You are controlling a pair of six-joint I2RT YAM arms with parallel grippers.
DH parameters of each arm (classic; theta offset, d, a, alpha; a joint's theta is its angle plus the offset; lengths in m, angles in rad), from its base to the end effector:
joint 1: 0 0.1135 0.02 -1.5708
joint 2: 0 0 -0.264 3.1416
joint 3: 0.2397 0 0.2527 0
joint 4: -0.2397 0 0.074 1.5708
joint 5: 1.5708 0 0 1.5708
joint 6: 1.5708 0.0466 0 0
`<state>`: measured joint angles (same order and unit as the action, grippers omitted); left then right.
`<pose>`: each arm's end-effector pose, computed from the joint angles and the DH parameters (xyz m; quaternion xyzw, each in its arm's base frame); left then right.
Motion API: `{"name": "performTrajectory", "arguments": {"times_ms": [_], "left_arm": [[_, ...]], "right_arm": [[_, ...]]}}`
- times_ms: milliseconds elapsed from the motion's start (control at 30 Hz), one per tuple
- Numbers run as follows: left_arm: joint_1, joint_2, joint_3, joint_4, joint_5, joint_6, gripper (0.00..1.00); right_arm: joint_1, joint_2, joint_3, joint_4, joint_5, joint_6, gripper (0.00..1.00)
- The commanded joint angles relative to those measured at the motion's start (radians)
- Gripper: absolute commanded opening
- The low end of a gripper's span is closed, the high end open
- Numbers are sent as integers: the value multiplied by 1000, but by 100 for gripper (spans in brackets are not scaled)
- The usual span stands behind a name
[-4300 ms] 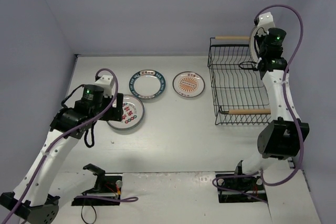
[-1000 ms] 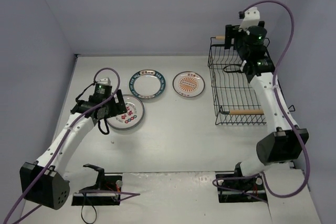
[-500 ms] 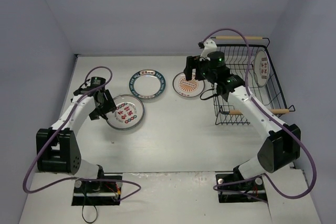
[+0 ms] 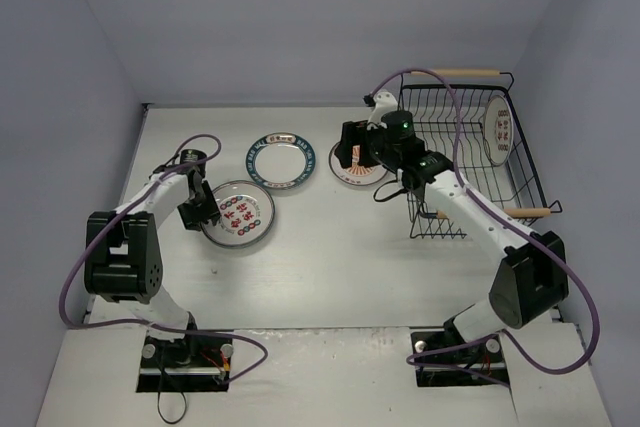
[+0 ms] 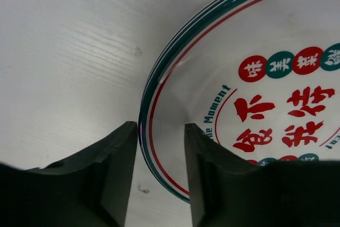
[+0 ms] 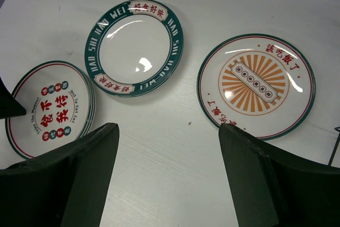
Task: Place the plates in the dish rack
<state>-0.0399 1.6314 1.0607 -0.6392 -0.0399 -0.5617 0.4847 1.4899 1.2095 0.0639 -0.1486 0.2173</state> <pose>0.3174 -0.0108 0.1821 -0.2572 0.9494 -0.0344 0.1772 0.3228 0.1778 0.3406 -0.1497 0.7641 0.2692 0.5669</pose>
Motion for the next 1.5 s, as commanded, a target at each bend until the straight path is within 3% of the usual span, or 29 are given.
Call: {"name": "performTrajectory", "arguments": {"times_ms": [0, 100, 300, 800, 1167, 1467], "left_arm": [[6, -15, 48, 29, 34, 22, 35], [6, -22, 42, 27, 40, 22, 19], [5, -96, 38, -20, 40, 28, 0], [6, -191, 4, -36, 162, 51, 0], [5, -387, -158, 169, 359, 62, 0], [5, -375, -238, 269, 414, 31, 0]], "right_arm": [[25, 12, 9, 97, -19, 21, 77], [40, 27, 15, 96, -17, 22, 77], [75, 69, 28, 91, -25, 40, 77], [103, 158, 58, 97, -92, 86, 76], [109, 207, 41, 157, -207, 180, 77], [107, 363, 38, 217, -338, 286, 77]]}}
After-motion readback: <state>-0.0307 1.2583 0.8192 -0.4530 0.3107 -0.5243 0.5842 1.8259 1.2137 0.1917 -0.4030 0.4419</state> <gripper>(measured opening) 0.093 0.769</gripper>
